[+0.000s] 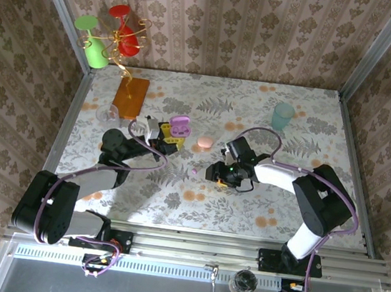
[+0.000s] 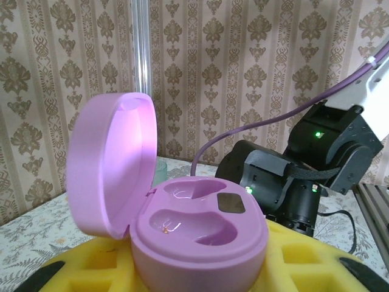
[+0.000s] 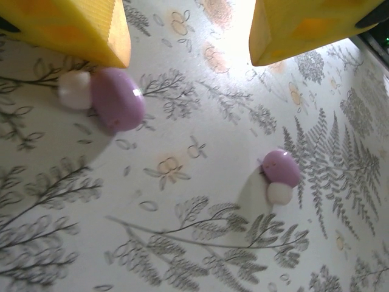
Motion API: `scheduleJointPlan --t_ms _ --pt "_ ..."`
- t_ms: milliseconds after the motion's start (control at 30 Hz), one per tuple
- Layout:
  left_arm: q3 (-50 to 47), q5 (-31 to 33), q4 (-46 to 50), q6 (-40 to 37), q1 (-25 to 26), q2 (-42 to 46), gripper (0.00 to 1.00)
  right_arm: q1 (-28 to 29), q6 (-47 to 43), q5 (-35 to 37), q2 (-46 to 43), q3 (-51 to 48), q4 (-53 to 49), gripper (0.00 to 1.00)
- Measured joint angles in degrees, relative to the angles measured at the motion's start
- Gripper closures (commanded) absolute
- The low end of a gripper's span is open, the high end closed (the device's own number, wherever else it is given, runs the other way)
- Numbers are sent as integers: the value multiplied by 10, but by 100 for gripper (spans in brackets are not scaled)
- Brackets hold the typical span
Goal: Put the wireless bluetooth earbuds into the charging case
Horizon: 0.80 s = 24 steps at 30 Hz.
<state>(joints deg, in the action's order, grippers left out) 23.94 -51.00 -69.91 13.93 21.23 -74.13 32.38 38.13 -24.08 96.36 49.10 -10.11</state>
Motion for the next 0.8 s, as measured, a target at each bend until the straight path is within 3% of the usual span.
scheduleJointPlan --t_ms 167,367,600,800 --pt "-11 2 -2 0 -18 0 64 14 -18 38 -45 6 -50 44" --pt "-34 10 -4 0 -85 3 64 56 -82 185 -50 96 -182 44" --pt "-49 13 -5 8 -147 45 64 130 -141 383 46 217 -304 48" --pt "-58 13 -5 19 -165 68 64 178 -176 492 139 285 -370 55"
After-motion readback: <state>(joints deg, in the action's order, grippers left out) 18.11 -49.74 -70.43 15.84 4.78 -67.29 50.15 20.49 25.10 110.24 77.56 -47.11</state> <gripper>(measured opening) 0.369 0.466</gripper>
